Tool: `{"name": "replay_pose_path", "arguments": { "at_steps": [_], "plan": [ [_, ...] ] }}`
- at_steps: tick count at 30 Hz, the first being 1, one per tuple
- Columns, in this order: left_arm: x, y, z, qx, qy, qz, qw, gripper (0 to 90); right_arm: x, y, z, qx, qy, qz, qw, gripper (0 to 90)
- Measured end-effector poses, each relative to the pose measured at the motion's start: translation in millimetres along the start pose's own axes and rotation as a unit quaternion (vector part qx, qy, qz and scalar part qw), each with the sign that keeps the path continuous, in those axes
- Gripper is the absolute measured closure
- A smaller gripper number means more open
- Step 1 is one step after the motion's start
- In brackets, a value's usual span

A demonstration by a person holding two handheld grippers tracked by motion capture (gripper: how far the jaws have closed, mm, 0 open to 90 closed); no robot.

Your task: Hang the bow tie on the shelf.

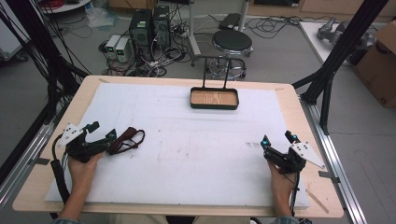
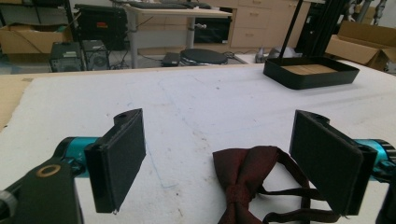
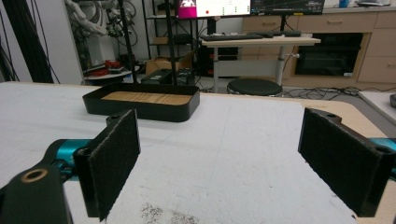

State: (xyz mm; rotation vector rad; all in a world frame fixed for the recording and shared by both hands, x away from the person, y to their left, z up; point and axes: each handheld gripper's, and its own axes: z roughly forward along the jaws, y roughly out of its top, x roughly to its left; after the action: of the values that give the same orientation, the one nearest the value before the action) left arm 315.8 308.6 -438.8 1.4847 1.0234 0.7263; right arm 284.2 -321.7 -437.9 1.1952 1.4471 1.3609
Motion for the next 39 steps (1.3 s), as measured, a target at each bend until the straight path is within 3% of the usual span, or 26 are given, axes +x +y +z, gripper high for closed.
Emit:
{"name": "replay_pose_path", "arguments": {
  "at_steps": [21, 28, 34, 39],
  "plan": [
    [-2.9, 2.0, -2.6, 0.002, -0.009, -0.005, 0.9999, 22.8, 1.1, -0.2, 0.7, 0.002, 0.001, -0.008, 1.0000, 12.1],
    [-5.6, 2.2, 1.6, 0.029, -0.018, 0.005, 0.9994, 24.3, 0.9, -0.1, 0.8, 0.001, 0.001, -0.006, 1.0000, 12.1],
    [-5.4, 1.5, 6.3, 0.053, -0.017, 0.005, 0.9984, 33.6, 1.1, -0.1, 0.7, 0.002, 0.003, -0.007, 1.0000, 12.1],
    [-4.1, 0.9, 14.8, 0.094, -0.016, 0.005, 0.9954, 40.0, 1.1, -0.1, 0.9, 0.001, 0.002, -0.009, 1.0000, 12.1]
  ]
}}
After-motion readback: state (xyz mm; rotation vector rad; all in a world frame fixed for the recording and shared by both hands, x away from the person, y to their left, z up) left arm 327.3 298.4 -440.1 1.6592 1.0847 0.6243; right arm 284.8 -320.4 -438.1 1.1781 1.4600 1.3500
